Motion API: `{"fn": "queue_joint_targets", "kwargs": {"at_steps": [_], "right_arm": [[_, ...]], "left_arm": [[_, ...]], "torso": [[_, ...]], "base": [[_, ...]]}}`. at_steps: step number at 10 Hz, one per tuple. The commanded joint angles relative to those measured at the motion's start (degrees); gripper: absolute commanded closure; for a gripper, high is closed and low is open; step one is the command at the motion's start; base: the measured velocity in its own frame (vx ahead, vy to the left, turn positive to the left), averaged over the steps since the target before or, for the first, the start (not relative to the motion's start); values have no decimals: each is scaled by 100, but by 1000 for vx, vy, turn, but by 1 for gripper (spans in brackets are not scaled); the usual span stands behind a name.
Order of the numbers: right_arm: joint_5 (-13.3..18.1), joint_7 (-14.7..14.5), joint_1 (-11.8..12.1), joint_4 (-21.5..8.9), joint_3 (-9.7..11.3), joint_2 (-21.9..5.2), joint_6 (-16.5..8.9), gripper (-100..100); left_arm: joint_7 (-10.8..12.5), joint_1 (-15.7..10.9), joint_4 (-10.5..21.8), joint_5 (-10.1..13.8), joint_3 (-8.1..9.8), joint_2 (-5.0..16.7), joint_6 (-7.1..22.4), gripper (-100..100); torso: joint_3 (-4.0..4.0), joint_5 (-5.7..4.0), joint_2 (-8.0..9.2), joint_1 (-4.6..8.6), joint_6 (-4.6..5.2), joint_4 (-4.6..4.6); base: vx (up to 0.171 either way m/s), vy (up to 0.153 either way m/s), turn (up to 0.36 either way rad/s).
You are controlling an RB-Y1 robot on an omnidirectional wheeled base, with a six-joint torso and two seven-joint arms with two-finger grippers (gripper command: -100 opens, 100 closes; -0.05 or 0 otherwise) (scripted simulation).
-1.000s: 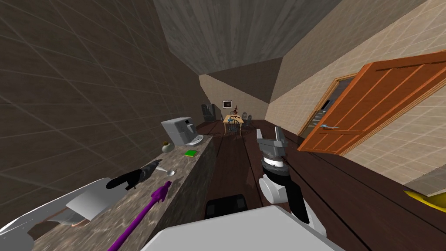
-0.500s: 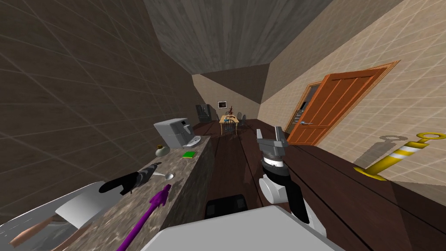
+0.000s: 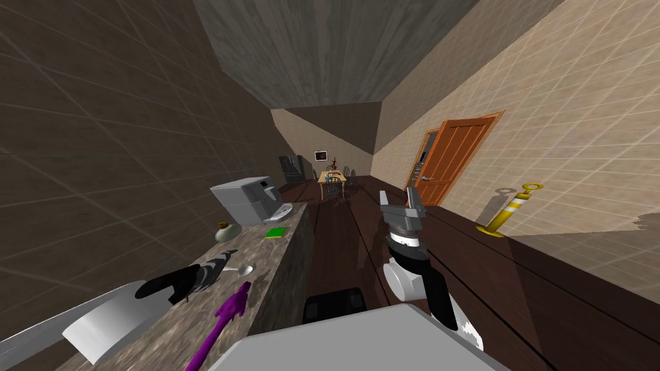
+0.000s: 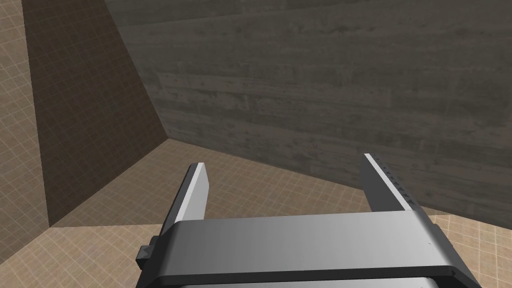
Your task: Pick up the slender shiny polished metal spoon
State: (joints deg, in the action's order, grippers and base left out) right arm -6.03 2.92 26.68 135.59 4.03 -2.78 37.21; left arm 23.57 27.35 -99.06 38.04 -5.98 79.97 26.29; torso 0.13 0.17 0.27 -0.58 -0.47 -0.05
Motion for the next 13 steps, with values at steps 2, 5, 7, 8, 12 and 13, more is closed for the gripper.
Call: {"fn": "queue_joint_targets", "kwargs": {"at_steps": [2, 5, 7, 8, 12, 13], "right_arm": [[0, 0, 1, 0, 0, 0, 0, 0], [0, 0, 1, 1, 0, 1, 0, 0], [0, 0, 1, 1, 0, 1, 0, 0], [0, 0, 1, 0, 0, 1, 0, 0], [0, 0, 1, 0, 0, 1, 0, 0], [0, 0, 1, 1, 0, 1, 0, 0]], "left_arm": [[-3, 6, 1, 12, -13, -2, -7, 0], [-98, -35, 200, -78, -85, -190, -77, -100], [-108, -29, 213, -81, -95, -200, -79, 100], [-106, -30, 214, -80, -93, -201, -77, 100], [-28, -5, 50, -17, -29, -54, -23, 100], [-74, -28, 124, -43, -58, -115, -60, 100]], "torso": [[-2, -4, -4, 16, -4, 0], [-19, -9, -32, 36, -2, -7], [-8, -13, -16, 39, 3, 1], [-7, -15, -14, 44, 6, 0], [-6, -11, -8, 39, -2, -3], [3, -13, 7, 41, -9, 0]], "base": [[-1, 25, -21], [54, 0, -74], [1, 0, 11], [5, 1, -17], [-11, -1, 27], [-27, -4, 28]]}}
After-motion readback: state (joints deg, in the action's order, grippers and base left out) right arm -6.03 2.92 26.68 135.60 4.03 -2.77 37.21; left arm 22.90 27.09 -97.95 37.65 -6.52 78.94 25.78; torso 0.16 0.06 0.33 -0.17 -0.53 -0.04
